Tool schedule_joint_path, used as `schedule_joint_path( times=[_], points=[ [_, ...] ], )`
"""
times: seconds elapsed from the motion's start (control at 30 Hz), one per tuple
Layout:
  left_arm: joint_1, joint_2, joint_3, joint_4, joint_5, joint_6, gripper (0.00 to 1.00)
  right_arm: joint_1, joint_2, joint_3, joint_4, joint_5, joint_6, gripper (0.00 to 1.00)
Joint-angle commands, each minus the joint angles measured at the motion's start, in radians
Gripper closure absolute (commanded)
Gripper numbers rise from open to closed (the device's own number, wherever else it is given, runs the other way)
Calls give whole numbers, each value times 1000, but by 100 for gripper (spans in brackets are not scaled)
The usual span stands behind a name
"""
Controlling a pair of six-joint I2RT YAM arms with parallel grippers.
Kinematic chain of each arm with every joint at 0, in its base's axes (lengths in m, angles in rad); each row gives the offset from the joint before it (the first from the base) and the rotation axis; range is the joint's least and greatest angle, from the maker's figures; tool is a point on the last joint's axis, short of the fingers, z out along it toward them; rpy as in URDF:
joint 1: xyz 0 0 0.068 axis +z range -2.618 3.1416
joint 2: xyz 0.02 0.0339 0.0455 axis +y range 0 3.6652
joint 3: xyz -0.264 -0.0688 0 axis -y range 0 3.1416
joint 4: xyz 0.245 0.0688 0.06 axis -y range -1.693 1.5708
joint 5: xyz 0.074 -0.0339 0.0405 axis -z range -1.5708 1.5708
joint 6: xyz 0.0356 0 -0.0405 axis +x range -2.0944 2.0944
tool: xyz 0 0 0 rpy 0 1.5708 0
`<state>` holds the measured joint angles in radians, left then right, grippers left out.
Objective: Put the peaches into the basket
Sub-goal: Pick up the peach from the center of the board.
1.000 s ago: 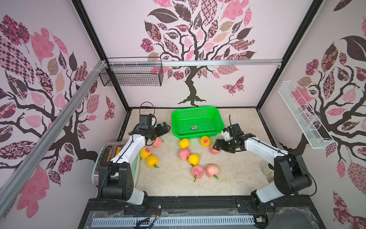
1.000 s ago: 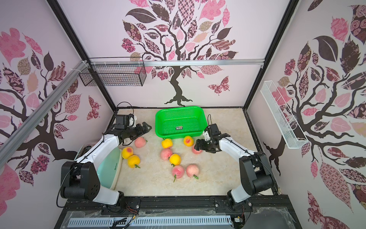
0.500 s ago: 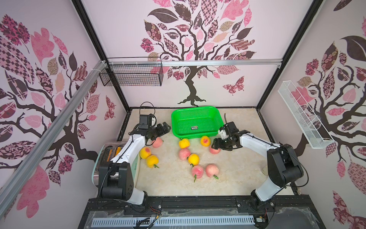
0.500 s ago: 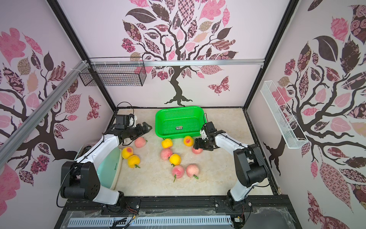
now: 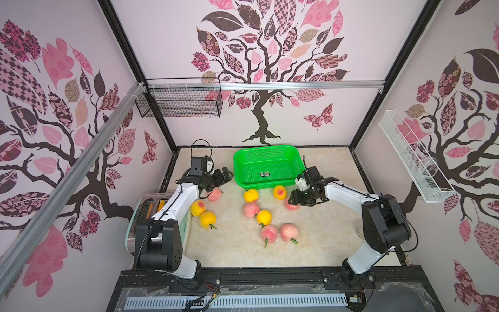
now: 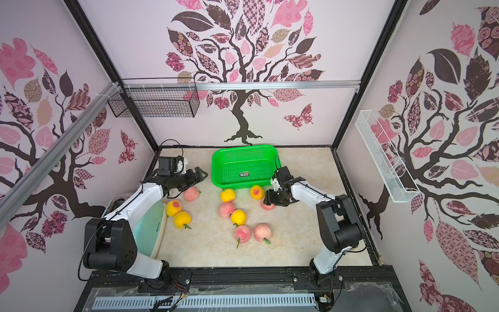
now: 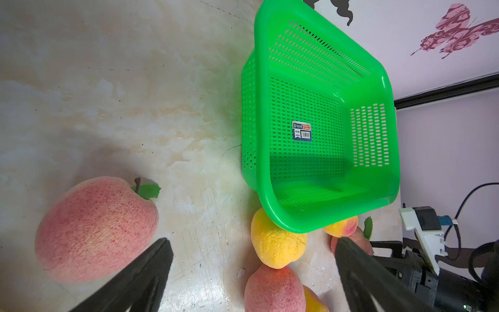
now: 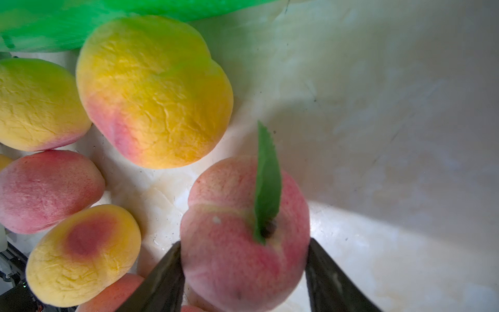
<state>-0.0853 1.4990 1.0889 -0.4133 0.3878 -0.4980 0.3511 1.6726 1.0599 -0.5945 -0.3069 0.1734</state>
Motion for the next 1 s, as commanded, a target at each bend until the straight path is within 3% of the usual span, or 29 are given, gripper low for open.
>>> schedule_joint_path(
  times=[0.0,0.97],
  points=[
    [-4,3,-11,9,10,10,2,6,10,31,-32,15,-10,39],
    [-3,37,11,21,23,12,2,7,-154,47,-131,57,-27,41]
  ],
)
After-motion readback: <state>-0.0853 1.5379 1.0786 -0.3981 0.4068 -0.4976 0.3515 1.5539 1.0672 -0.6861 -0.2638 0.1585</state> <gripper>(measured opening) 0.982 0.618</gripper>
